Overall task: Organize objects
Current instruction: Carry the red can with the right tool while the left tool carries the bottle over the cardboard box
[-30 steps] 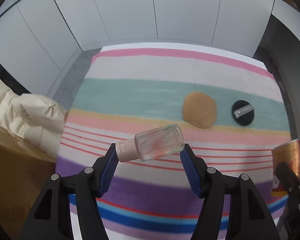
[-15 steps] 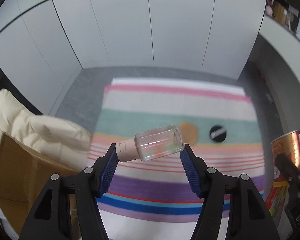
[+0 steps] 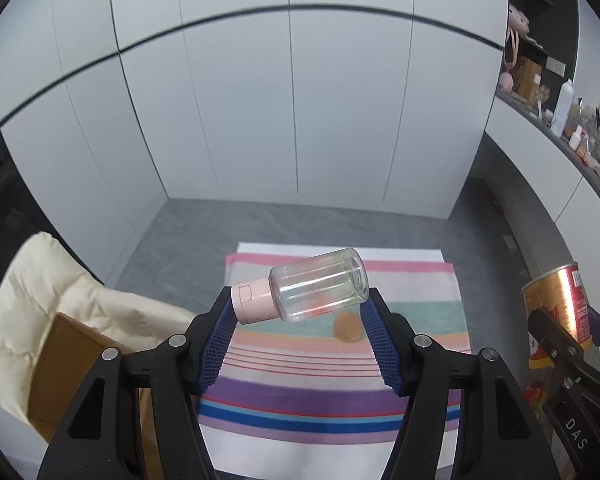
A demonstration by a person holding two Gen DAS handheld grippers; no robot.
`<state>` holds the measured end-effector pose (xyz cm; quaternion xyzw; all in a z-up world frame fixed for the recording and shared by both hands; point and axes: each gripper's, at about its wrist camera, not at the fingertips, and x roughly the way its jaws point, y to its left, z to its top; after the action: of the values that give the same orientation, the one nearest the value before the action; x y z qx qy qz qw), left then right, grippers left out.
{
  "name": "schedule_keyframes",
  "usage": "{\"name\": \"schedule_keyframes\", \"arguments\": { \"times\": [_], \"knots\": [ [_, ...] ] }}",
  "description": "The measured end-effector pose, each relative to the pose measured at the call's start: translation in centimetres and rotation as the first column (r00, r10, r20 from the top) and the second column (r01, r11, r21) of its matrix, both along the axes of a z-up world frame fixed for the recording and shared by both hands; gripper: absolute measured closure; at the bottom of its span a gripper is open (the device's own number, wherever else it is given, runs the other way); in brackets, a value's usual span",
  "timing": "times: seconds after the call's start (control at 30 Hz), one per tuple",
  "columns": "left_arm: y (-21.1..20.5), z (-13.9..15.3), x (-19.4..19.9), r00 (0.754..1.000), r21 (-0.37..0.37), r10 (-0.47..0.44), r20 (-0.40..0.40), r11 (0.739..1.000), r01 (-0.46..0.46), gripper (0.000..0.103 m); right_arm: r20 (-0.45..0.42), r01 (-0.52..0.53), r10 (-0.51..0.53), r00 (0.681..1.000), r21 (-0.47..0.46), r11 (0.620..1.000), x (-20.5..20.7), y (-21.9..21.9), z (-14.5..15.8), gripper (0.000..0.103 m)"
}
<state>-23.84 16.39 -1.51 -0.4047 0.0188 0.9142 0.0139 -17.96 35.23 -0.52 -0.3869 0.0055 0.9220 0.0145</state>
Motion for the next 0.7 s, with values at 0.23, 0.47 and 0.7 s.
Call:
{"name": "schedule_keyframes", "arguments": {
  "times": [0.23, 0.47, 0.7],
  "knots": [
    [-0.4, 4.1, 3.5, 0.999, 0.024, -0.018, -0.042, 1.000, 0.019, 0.039, -0.069, -0.012, 0.012, 0.998, 0.009, 1.000, 3.4, -1.0, 4.4, 0.047],
    [0.3, 5.0, 6.4, 0.998, 0.014, -0.044, -0.047, 0.999, 0.045, 0.039, -0.094, -0.008, 0.010, 0.996, 0.021, 1.000, 6.1, -1.5, 5.6, 0.047],
    [0.3, 6.1, 8.8, 0.996, 0.032, -0.060, -0.062, 0.998, 0.062, 0.039, -0.063, 0.030, -0.031, 0.998, -0.016, 0.999, 7.6, 0.1, 5.2, 0.047]
  ]
}}
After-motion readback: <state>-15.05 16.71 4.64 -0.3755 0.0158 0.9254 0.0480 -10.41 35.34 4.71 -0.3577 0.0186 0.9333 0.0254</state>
